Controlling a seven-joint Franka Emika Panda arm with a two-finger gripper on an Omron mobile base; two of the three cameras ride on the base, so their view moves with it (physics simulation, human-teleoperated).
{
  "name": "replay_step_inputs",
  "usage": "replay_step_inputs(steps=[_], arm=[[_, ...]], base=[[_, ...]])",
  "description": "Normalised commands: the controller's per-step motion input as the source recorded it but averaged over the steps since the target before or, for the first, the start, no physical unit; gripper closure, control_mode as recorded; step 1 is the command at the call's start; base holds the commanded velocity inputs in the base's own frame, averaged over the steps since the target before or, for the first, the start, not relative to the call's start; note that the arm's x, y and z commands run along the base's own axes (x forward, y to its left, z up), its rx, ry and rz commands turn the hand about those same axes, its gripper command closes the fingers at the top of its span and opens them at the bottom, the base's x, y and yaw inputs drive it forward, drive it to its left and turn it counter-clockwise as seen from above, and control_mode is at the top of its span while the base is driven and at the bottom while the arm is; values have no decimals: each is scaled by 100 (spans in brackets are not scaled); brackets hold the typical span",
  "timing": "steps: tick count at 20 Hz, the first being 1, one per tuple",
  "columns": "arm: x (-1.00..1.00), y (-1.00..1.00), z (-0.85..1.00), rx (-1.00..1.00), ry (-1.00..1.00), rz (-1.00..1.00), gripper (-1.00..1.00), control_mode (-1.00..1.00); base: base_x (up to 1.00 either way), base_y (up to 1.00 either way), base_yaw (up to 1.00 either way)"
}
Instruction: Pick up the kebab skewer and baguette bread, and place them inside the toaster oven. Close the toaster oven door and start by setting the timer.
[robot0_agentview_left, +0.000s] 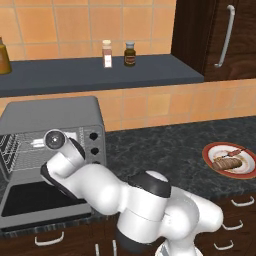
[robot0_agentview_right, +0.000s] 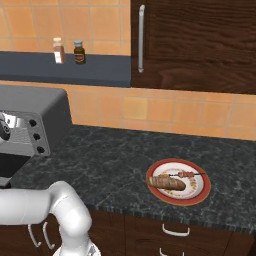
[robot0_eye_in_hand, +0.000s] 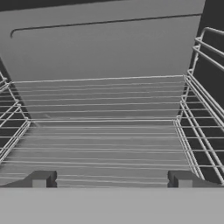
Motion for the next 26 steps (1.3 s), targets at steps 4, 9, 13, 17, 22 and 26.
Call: replay_step_inputs(steps=[4, 9, 13, 17, 22, 26], arm=[[-42, 3, -85, 0, 2, 0, -100, -100], [-52, 5, -87, 0, 8, 0, -100, -100], [-57, 5, -83, 0, 11, 0, -100, -100], [-57, 12, -83, 0, 13, 0, -100, -100], [-71, 13, -96, 0, 8, 0, -100, -100], [-75, 10, -97, 0, 6, 0, -100, -100]], base=[[0, 0, 0], [0, 0, 0], [0, 0, 0], [0, 0, 0], [0, 0, 0], [0, 0, 0]])
